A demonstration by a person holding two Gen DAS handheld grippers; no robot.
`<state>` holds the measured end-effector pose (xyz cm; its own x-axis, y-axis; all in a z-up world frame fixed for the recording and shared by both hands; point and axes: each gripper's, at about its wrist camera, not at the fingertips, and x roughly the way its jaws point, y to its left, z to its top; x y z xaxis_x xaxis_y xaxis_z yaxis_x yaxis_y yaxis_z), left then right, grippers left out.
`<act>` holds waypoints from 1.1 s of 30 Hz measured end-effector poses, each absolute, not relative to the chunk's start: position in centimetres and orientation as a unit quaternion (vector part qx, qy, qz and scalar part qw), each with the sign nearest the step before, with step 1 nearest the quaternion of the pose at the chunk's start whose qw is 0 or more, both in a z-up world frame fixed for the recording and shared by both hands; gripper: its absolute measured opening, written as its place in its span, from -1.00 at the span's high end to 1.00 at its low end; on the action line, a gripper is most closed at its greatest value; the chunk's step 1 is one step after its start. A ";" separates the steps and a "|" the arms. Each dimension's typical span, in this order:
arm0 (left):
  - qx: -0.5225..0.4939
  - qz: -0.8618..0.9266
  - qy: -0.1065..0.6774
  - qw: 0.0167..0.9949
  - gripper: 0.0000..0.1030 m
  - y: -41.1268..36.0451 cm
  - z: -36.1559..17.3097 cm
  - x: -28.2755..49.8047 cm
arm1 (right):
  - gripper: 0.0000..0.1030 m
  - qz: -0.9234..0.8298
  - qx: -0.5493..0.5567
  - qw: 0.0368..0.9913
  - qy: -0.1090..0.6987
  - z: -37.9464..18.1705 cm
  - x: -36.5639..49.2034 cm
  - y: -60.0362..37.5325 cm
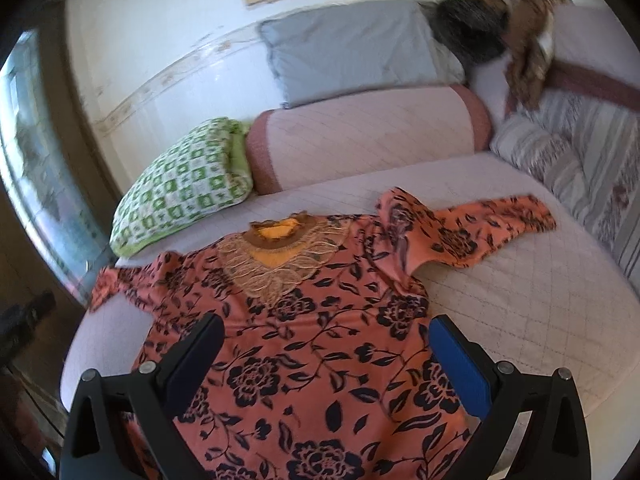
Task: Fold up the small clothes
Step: 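Grasp the blouse sleeve cuff with the right gripper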
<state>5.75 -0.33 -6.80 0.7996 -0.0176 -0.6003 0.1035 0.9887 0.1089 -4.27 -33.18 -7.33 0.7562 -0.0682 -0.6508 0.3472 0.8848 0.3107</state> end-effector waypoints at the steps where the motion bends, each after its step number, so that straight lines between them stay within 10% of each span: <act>1: 0.065 -0.042 0.322 0.944 -1.00 -0.7 -7.5 6.5 | -1.00 -0.125 0.211 0.911 0.331 -7.7 -4.1 -34.3; 7: 0.013 -0.131 0.412 0.902 -1.00 -4.5 -13.1 11.8 | -0.88 -0.156 0.346 0.868 0.320 -11.7 -2.2 -45.8; 11: -0.005 -0.151 0.424 0.893 -1.00 -6.8 -16.5 13.4 | -0.23 -0.168 0.485 0.798 0.316 -16.6 -0.8 -54.1; 25: 0.039 -0.115 0.427 0.896 -1.00 -7.0 -20.8 17.4 | 0.09 -0.276 0.579 0.732 0.229 -24.7 4.0 -67.6; 29: 0.038 -0.110 0.432 0.894 -1.00 -7.0 -21.2 17.9 | 0.79 -0.298 0.581 0.727 0.213 -25.8 4.8 -69.5; 33: 0.049 -0.104 0.424 0.898 -1.00 -7.3 -21.1 17.9 | 0.88 -0.289 0.572 0.742 0.197 -24.4 4.9 -69.2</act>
